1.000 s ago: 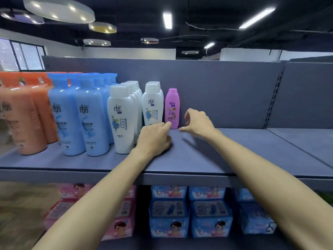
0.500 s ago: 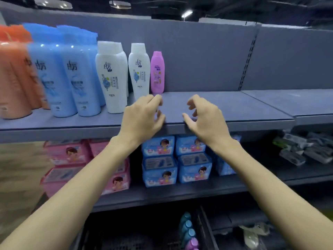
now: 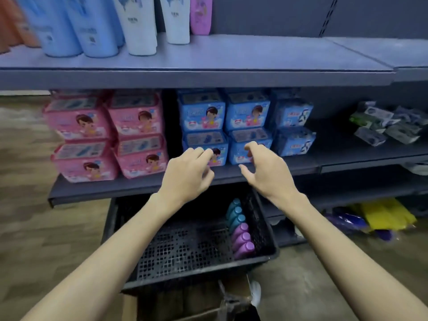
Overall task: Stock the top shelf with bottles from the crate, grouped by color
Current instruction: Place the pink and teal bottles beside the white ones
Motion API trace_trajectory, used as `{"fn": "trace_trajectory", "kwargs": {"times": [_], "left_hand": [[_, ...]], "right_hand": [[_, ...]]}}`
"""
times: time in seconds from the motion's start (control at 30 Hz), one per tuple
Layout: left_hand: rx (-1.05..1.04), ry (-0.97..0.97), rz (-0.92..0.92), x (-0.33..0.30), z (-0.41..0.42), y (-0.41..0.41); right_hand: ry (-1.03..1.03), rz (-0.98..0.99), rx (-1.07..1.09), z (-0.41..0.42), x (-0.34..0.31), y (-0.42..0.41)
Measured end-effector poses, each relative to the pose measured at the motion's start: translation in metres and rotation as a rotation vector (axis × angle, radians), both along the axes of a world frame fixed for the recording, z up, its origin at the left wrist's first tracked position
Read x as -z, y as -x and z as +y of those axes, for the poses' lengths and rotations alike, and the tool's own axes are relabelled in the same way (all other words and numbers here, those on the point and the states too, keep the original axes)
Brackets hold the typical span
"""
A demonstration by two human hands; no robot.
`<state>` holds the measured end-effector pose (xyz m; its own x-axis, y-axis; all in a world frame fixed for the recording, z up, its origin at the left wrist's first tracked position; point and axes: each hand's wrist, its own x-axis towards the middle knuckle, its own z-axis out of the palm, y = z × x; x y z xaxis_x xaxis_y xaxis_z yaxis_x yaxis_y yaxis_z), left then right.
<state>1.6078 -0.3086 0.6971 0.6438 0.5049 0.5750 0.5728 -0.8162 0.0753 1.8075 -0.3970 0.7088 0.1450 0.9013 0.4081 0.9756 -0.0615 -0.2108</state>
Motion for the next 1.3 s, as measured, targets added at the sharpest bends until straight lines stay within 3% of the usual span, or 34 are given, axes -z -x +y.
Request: {"fn": "trace_trajectory", "kwargs": {"times": [0.43,0.67,0.87,1.3], "left_hand": [[-0.033,0.401,0.109,0.126,-0.055,0.005],[-0.119,0.568,0.201,0.167,-0.07,-0.002],[-0.128,0.709,0.263,0.186,-0.077,-0.009],[-0.168,0.934,0.353,0.21,-0.081,-0.012]], "right_hand": [[0.52,0.173,0.107,-0.025,0.131,0.011],[1.007,0.232,0.188,-0.017,0.185,0.008],[1.163,0.114,0.114,-0.023,0.212,-0.001],[1.273,-0.015,-0.122,-0.021,0.249,-0.003]]}}
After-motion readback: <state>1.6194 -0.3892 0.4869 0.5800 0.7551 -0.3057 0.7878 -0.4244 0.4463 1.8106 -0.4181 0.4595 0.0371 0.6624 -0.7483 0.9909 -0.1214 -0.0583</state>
